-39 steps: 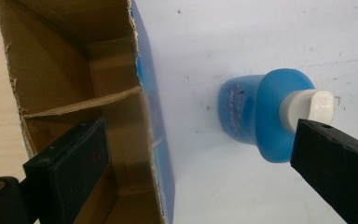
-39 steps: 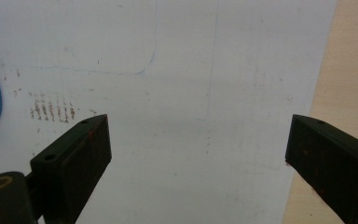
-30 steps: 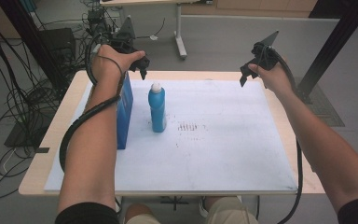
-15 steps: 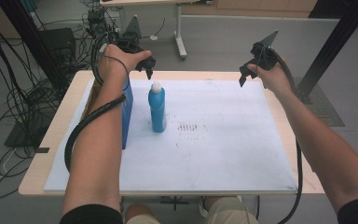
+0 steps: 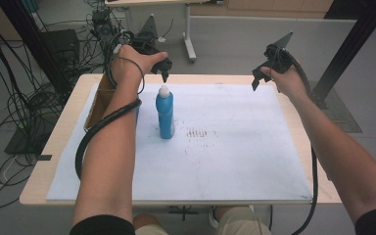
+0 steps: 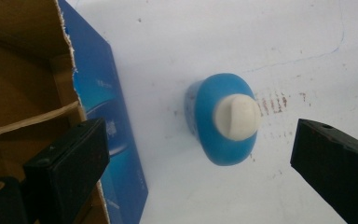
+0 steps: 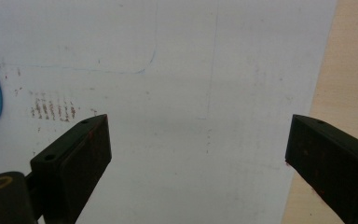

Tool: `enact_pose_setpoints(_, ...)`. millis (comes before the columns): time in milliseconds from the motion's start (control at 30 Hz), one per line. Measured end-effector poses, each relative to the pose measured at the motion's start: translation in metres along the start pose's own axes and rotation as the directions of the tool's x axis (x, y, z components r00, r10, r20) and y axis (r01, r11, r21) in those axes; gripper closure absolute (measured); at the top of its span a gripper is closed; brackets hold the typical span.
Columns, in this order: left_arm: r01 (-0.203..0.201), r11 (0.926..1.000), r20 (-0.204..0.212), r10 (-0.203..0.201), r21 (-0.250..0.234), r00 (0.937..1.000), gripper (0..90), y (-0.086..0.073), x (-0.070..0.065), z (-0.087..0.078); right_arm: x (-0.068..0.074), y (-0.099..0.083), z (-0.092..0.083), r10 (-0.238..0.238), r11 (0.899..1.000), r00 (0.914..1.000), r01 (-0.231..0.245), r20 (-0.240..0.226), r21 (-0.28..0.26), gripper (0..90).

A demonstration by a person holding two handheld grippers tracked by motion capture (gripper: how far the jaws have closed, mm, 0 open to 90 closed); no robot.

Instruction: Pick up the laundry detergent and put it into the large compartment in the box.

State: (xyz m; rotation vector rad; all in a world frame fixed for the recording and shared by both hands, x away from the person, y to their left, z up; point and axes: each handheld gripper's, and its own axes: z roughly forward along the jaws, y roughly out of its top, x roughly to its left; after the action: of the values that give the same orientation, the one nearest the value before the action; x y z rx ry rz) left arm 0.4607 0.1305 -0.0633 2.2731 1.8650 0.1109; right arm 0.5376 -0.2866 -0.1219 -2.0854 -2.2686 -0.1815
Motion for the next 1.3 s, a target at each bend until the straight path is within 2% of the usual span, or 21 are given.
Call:
enact_pose_setpoints(733,-0.018,0.9998,0.020,0.018,0.010,0.9996,4.9,0.007,-0.020,0.012,-0.002,-0.002,-0.002,-0.002,1.000,1.0000,0.002,-0.004,-0.005,6.8)
enact_pose_setpoints(900,-0.008,0.9999,0.018,0.007,0.014,0.9998,4.9,0.009,-0.022,0.017,-0.003,-0.002,-0.003,-0.001,1.000,1.0000,0.001,-0.004,-0.004,6.8)
enact_pose_setpoints(1300,0.046,0.9988,-0.005,-0.046,0.020,0.9989,5.0,0.010,-0.029,0.037,-0.005,-0.003,-0.004,0.000,1.000,1.0000,0.000,-0.005,-0.005,6.8)
